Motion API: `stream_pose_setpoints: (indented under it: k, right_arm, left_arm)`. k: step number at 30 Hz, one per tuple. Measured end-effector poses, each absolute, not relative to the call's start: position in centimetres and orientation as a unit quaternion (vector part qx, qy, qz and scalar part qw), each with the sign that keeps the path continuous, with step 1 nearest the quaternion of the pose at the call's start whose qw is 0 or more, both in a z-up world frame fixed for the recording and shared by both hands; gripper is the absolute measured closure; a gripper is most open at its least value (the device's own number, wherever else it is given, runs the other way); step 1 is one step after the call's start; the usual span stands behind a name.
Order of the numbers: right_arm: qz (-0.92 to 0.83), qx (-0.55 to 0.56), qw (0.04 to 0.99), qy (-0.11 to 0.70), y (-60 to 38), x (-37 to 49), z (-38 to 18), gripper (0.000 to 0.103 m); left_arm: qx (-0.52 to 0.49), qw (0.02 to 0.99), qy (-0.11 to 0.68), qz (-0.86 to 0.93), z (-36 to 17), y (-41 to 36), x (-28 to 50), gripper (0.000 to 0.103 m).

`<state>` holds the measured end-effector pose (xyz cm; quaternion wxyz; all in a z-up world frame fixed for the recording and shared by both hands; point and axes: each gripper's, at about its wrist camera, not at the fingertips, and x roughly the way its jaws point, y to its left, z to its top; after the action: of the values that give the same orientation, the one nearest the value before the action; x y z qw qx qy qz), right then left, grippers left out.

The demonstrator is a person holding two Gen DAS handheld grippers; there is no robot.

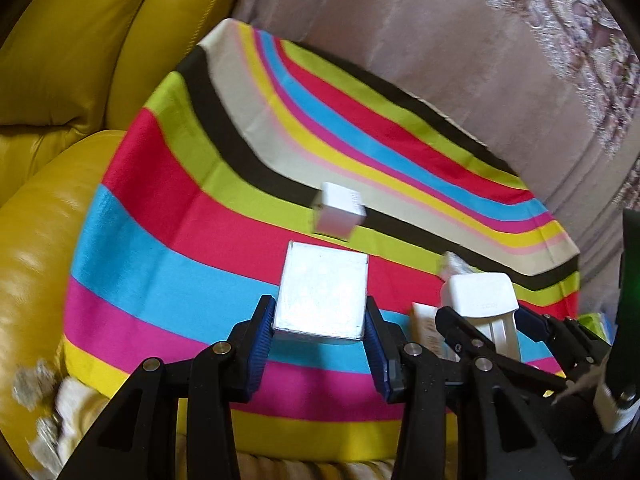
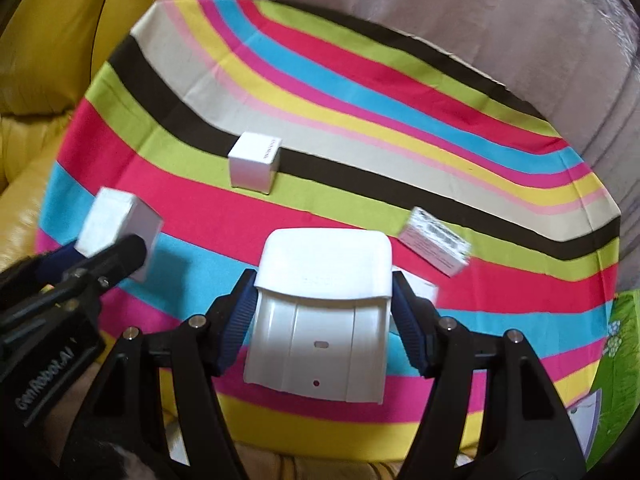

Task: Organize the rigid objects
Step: 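Carry the cube box and stand into the storage box and open both tools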

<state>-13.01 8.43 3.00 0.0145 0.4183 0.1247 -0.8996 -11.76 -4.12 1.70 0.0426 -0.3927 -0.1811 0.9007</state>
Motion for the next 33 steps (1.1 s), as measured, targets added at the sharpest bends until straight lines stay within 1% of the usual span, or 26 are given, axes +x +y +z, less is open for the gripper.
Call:
stream_pose_setpoints:
  k: [4, 10, 18, 25, 33]
  right_arm:
    - [-0.905, 0.414, 0.000, 0.099, 11.8, -11.7, 4.5, 0.035]
    - [-0.906, 0.415, -0.027, 0.081, 17.0, -9.5, 5.7, 0.034]
    - [-0.898, 0.429, -0.086, 0.046, 25.1, -5.3, 6.5, 0.034]
    - [-0.880, 0.447, -0.158, 0.014, 33.3, -0.9, 6.1, 0.034]
    - [-0.858, 0.464, -0.218, -0.021, 39.9, 3.4, 4.8, 0.034]
  left_arm:
    - [-0.383, 0.078, -0.177, 0.903, 2.9, -1.6, -10.7, 0.060]
    - [-0.379, 0.112, -0.171, 0.903, 3.9, 1.7, -8.9, 0.060]
    - [-0.389, 0.190, -0.124, 0.893, 4.6, 8.9, -6.2, 0.059]
    - [-0.401, 0.263, -0.088, 0.873, 5.0, 15.2, -3.8, 0.059]
    - [-0.415, 0.328, -0.055, 0.847, 4.7, 20.9, -1.4, 0.059]
